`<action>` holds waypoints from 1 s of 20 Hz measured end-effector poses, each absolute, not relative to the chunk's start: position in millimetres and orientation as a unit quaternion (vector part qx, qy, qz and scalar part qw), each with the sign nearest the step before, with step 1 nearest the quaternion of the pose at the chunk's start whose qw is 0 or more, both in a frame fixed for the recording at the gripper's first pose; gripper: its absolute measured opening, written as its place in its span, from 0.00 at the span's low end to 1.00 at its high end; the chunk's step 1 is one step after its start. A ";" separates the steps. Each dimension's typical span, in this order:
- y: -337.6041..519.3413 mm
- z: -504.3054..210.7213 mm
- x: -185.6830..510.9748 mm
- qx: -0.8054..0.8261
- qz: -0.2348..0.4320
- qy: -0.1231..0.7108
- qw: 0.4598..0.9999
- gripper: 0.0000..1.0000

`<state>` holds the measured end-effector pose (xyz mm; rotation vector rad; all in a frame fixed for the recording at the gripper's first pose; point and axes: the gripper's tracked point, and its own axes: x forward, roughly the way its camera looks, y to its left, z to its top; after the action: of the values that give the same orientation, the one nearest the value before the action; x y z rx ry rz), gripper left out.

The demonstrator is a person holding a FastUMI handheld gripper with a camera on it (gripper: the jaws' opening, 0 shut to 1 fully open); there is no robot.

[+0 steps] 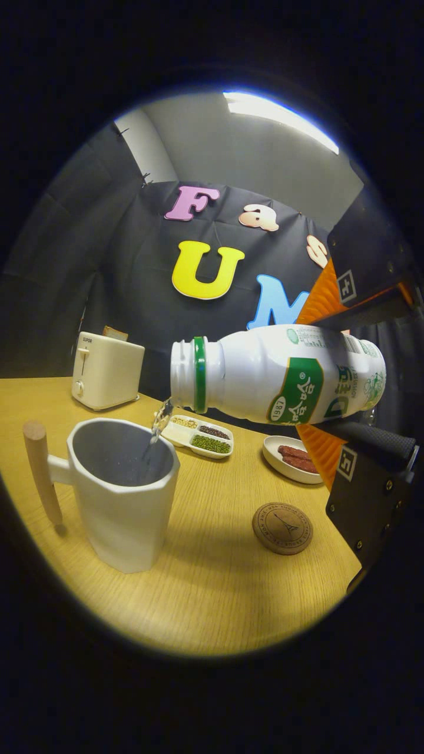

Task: Take the bottle from table, then pour the juice into the cup, finally place the bottle on the coaster

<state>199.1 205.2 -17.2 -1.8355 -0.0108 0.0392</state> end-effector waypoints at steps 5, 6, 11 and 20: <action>208.4 -12.3 199.2 -0.801 0.015 -0.008 0.599 0.72; 208.7 -11.4 198.4 -0.801 0.016 -0.009 0.599 0.72; 213.5 -8.6 194.9 -0.814 0.016 -0.014 0.581 0.72; 222.0 -6.7 193.8 -0.829 0.020 -0.016 0.559 0.72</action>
<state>193.8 222.0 -6.7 -1.9545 -0.0387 0.0470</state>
